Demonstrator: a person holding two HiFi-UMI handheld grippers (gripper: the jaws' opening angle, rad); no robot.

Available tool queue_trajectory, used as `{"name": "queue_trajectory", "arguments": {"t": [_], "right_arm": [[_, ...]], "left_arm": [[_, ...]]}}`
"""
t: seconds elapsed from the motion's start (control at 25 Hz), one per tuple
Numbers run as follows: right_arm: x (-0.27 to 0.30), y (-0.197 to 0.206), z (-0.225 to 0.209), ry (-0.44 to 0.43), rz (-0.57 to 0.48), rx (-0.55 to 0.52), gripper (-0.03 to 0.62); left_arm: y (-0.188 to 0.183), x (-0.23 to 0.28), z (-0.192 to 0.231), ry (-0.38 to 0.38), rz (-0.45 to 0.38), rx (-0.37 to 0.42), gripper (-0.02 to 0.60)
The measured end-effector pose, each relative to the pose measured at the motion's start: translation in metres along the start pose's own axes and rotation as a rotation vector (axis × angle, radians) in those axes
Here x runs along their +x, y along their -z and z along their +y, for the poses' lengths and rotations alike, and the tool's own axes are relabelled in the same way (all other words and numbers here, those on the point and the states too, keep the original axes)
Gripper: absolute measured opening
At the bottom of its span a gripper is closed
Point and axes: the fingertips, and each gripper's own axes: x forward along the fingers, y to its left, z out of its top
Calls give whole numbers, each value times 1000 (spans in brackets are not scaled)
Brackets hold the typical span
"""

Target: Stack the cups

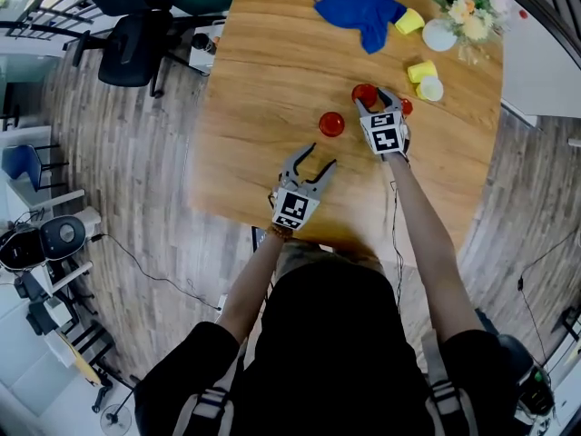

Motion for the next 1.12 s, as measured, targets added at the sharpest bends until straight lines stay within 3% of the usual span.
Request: {"name": "queue_trajectory", "arguments": {"t": [0.24, 0.52, 1.12], "right_arm": [[2, 3, 4, 1, 14, 16, 219], [-29, -2, 17, -25, -41, -7, 218], [-58, 42, 57, -104, -5, -39, 218]], "left_arm": [[3, -6, -1, 8, 12, 2, 252], [-1, -4, -3, 17, 4, 0, 252], [2, -3, -15, 28, 11, 4, 252]]}}
